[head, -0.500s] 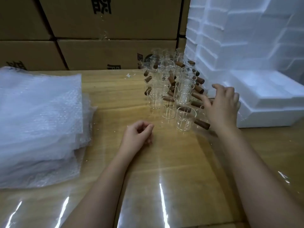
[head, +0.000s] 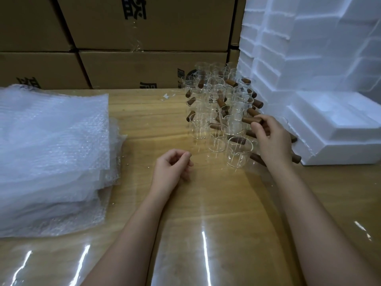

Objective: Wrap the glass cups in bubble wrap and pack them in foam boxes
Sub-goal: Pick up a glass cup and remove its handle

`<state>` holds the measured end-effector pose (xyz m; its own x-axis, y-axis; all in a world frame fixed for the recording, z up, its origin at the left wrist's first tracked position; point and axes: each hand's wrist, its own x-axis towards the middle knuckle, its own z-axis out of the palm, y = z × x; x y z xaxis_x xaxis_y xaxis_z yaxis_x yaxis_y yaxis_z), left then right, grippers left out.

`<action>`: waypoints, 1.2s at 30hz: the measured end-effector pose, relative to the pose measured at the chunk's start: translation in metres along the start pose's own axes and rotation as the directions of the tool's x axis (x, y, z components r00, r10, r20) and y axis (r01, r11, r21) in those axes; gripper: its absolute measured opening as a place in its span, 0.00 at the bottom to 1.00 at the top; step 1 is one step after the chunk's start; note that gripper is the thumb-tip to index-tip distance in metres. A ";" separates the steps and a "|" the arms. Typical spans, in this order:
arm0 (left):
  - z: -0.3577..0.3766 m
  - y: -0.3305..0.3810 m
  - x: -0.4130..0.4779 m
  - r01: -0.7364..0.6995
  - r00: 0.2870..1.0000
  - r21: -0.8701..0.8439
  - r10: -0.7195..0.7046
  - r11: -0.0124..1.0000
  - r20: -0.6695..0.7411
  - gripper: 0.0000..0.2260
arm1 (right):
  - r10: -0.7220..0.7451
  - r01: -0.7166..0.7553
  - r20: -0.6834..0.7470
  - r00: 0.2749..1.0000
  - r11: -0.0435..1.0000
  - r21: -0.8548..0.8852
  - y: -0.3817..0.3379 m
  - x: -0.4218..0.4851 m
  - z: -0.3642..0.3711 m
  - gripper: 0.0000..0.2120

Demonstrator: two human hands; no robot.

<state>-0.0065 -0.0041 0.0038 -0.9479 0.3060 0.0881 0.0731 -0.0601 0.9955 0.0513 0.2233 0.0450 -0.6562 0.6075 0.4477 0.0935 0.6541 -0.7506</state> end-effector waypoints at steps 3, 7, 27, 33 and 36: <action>-0.002 0.000 0.003 -0.043 0.998 -0.081 0.038 0.996 -0.058 0.05 | 0.013 -0.028 0.069 0.997 0.977 0.210 -0.022 -0.007 0.003 0.07; -0.009 0.002 0.007 0.009 0.998 -0.272 -0.025 0.962 -0.053 0.12 | 0.030 -0.155 0.238 0.971 0.834 0.529 -0.048 -0.030 0.024 0.07; -0.015 0.001 0.011 0.165 0.983 -0.478 -0.105 0.863 0.151 0.18 | 0.199 -0.514 0.474 0.858 0.313 0.799 -0.036 -0.058 0.075 0.23; -0.016 0.002 0.011 0.214 0.968 -0.489 -0.117 0.846 0.222 0.22 | 0.058 -0.565 0.609 0.791 0.450 0.691 -0.036 -0.060 0.074 0.31; -0.015 -0.001 0.010 0.233 0.958 -0.429 -0.131 0.873 0.253 0.17 | 0.052 -0.559 0.623 0.780 0.504 0.658 -0.037 -0.062 0.076 0.28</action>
<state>-0.0206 -0.0152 0.0036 -0.8397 0.5418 -0.0373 -0.2899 -0.3891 0.8744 0.0318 0.1269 0.0081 -0.9737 0.2275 0.0074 -0.0787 -0.3062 -0.9487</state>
